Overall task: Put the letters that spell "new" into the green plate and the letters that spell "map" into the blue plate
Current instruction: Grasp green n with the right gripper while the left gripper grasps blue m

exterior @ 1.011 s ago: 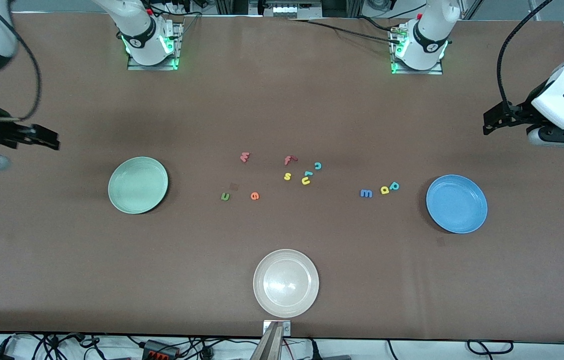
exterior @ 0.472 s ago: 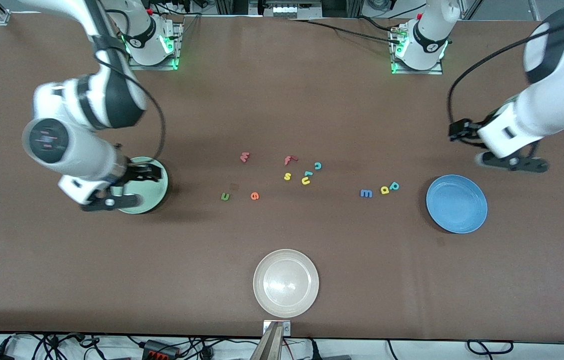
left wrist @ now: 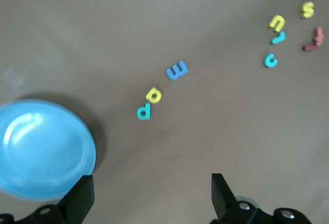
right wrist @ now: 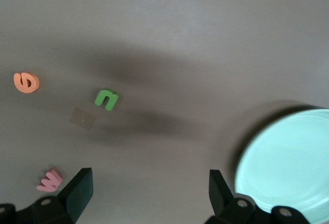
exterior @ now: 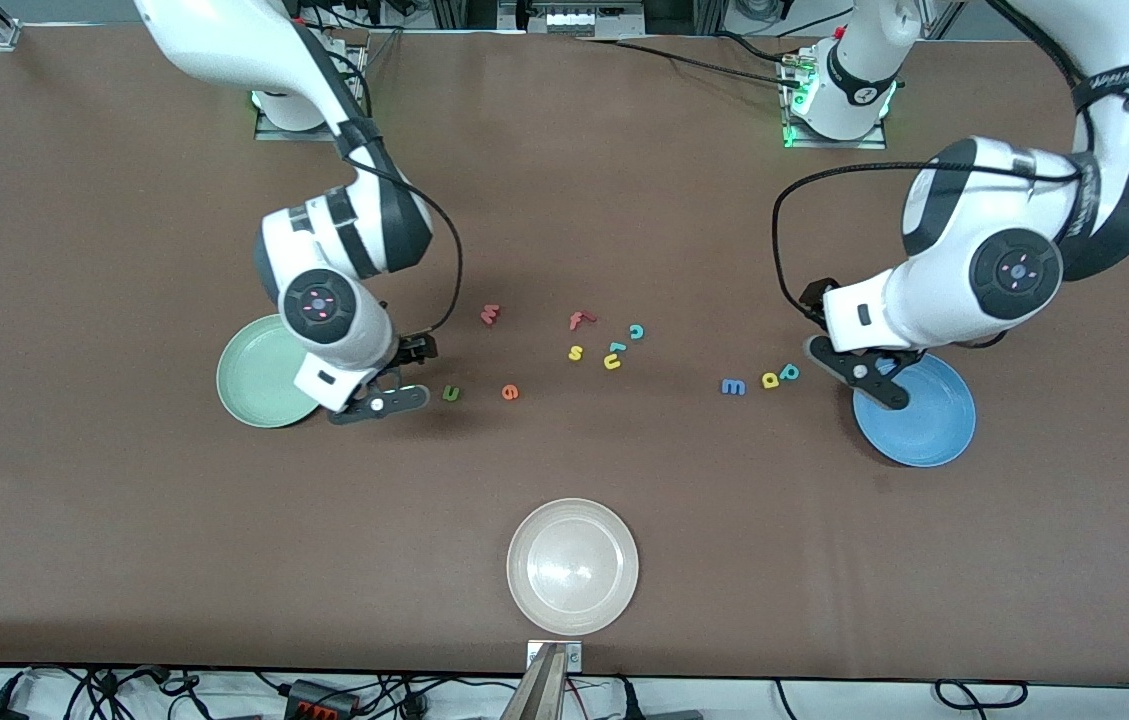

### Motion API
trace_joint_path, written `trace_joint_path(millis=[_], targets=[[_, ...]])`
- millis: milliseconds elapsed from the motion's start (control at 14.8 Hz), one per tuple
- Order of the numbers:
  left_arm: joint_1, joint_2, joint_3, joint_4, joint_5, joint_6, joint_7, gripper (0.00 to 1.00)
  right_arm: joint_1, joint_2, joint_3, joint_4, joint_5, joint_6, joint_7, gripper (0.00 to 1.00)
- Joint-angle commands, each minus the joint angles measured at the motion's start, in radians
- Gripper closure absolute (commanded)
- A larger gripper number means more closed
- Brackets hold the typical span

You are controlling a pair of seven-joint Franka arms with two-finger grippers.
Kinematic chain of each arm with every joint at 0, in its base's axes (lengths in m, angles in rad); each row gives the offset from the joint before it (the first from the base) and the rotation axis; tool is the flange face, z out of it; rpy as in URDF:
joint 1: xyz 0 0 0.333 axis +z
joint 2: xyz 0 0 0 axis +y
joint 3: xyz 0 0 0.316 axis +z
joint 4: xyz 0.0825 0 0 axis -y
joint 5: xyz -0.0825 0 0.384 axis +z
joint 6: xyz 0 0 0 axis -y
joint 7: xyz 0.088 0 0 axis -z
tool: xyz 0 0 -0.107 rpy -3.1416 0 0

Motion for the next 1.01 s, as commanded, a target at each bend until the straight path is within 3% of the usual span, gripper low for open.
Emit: trace_joint_path(millis=[0, 135, 539, 742, 876, 944], targets=[[-0.030, 0.058, 0.007, 0.018, -0.017, 0.054, 0.167, 0.00, 0.007, 0.049, -0.011, 0.017, 0.017, 0.055, 0.094, 0.00], [-0.039, 0.100, 0.007, 0.018, -0.011, 0.099, 0.245, 0.00, 0.008, 0.073, -0.011, 0.019, 0.017, 0.095, 0.188, 0.00], [-0.090, 0.268, 0.008, 0.012, 0.003, 0.312, 0.515, 0.00, 0.013, 0.167, -0.010, 0.102, 0.024, 0.106, 0.433, 0.13], [-0.143, 0.312, 0.008, 0.004, 0.113, 0.378, 0.567, 0.00, 0.015, 0.192, -0.003, 0.108, 0.073, 0.141, 0.452, 0.24], [-0.156, 0.314, 0.008, 0.000, 0.163, 0.380, 0.561, 0.06, 0.019, 0.204, -0.002, 0.109, 0.107, 0.168, 0.453, 0.25], [-0.159, 0.314, 0.008, -0.013, 0.164, 0.390, 0.569, 0.14, 0.030, 0.210, -0.002, 0.109, 0.107, 0.180, 0.453, 0.25]])
